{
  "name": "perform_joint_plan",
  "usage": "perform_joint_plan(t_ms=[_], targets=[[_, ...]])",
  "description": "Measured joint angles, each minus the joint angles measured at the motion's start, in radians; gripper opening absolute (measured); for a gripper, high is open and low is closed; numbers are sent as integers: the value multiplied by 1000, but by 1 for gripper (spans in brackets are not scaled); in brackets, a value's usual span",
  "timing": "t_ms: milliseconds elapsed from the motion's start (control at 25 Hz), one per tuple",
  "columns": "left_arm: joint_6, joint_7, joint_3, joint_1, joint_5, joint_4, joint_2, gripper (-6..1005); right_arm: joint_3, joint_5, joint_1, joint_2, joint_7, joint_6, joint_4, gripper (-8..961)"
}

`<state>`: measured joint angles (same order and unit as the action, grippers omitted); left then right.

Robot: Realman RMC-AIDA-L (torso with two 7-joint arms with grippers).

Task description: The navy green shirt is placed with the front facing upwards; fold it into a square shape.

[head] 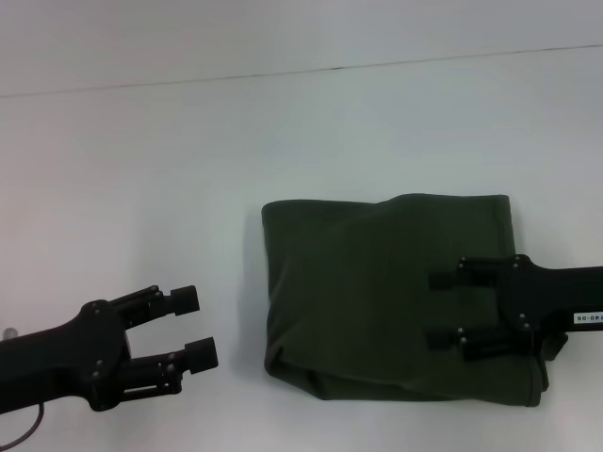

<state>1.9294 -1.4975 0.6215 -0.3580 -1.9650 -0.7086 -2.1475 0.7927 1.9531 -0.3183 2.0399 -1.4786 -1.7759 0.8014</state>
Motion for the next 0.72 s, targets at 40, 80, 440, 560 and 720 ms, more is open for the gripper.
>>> perform_joint_plan(t_ms=[40, 80, 440, 560, 720], targets=[[0, -1, 0, -1, 0, 0, 0, 885, 0, 9, -2, 2, -10, 0, 10, 924], [1, -2, 0, -2, 0, 0, 0, 885, 0, 15, -3, 3, -17, 1, 19, 924], [5, -8, 0, -9, 0, 1, 2, 885, -6, 19, -6, 5, -31, 6, 29, 924], [5, -13, 0, -11, 2, 0, 4, 885, -6, 19, -8, 5, -39, 7, 30, 924], [5, -13, 0, -15, 1, 2, 5, 885, -6, 20, -10, 5, -40, 8, 30, 924]])
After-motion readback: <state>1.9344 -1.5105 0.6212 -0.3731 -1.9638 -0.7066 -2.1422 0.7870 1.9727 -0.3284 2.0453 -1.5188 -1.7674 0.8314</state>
